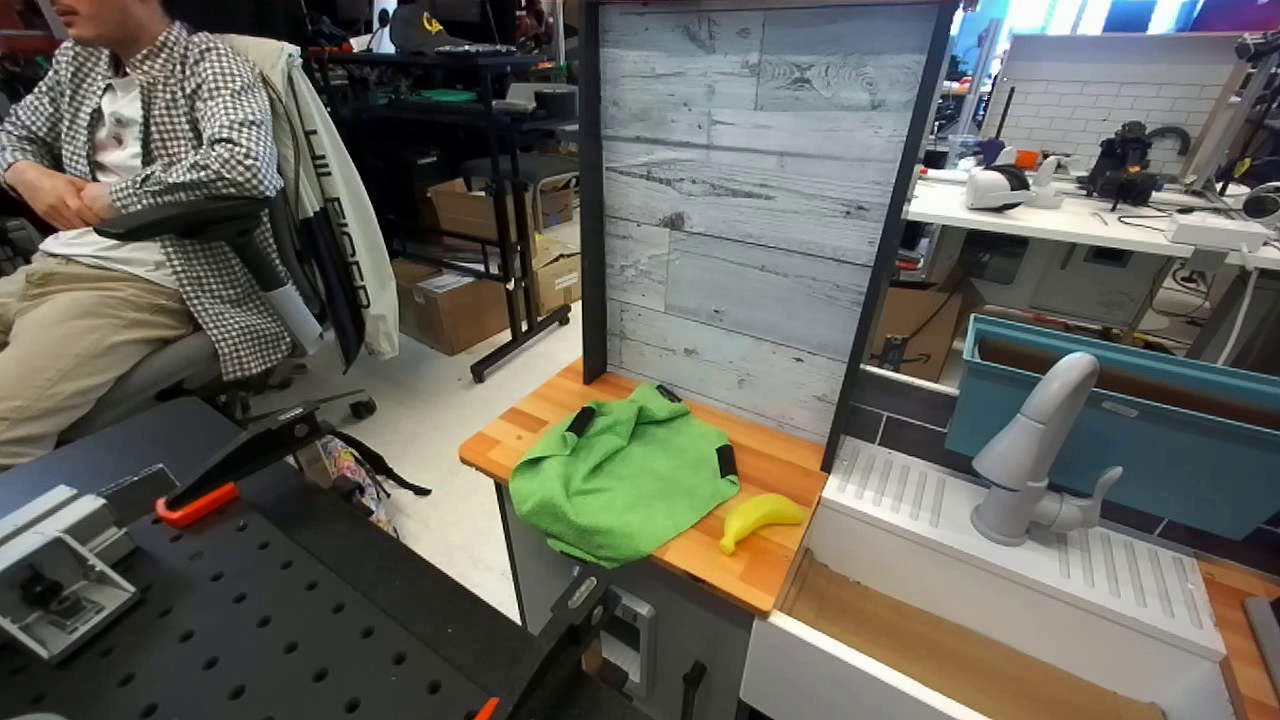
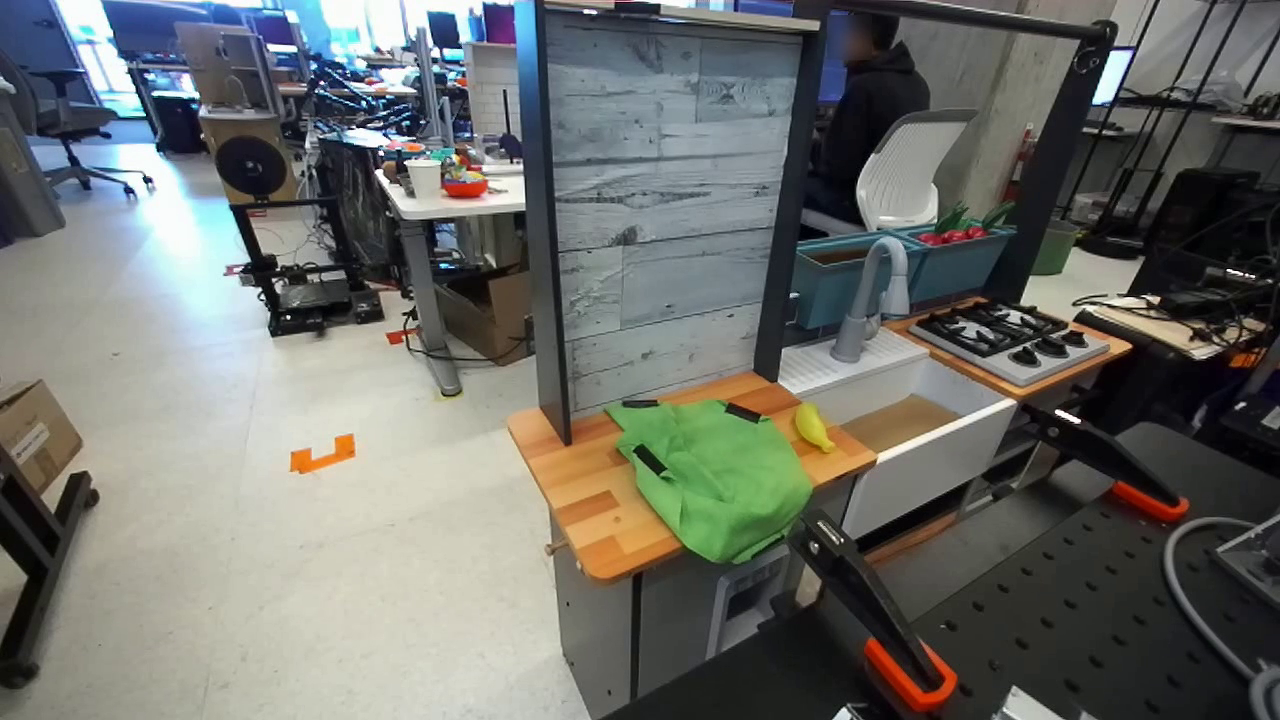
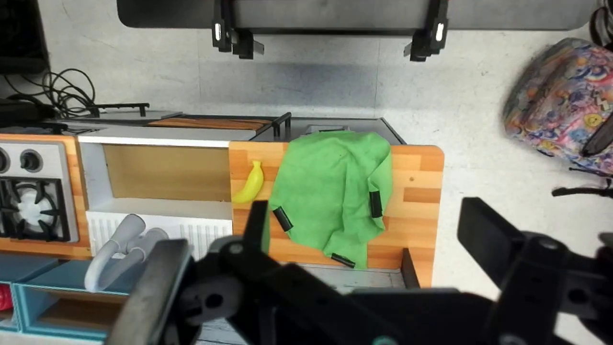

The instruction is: Fold the green cloth

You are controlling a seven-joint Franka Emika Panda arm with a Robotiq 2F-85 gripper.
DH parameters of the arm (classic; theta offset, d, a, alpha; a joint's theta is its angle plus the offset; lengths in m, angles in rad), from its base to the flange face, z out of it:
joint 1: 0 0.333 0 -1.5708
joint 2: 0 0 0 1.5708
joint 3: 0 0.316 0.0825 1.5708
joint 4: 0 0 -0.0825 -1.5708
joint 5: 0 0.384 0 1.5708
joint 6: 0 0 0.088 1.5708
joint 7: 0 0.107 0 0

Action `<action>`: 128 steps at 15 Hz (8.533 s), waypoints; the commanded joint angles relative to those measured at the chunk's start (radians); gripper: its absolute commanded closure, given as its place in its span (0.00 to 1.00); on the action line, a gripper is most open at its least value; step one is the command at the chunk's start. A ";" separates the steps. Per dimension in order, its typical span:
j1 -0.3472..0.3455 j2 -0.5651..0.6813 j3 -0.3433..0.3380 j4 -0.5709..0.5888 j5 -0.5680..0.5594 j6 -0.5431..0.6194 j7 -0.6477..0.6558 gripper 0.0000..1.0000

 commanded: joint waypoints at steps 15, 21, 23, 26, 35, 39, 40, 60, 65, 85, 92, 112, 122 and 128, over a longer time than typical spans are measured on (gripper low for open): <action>-0.042 0.610 -0.130 0.300 0.045 0.366 -0.171 0.00; -0.055 0.822 -0.132 0.468 0.056 0.334 -0.185 0.00; -0.054 0.875 -0.137 0.504 0.052 0.333 -0.181 0.00; -0.055 0.943 -0.146 0.548 0.049 0.329 -0.177 0.00; -0.076 1.115 -0.179 0.676 0.050 0.287 -0.161 0.00; -0.074 1.186 -0.204 0.749 0.039 0.266 -0.141 0.00; -0.068 1.204 -0.214 0.769 0.033 0.264 -0.131 0.00; -0.021 1.302 -0.234 0.837 -0.015 0.422 -0.123 0.00; 0.016 1.366 -0.251 0.866 -0.061 0.520 -0.140 0.00; -0.041 1.496 -0.221 1.022 -0.091 0.496 -0.441 0.57; -0.055 1.504 -0.212 1.032 -0.108 0.491 -0.502 1.00; 0.177 1.308 -0.291 0.663 -0.108 0.749 -0.034 0.98; 0.187 1.200 -0.294 0.538 -0.077 0.766 0.014 0.98; 0.172 1.113 -0.289 0.472 -0.068 0.755 0.011 0.98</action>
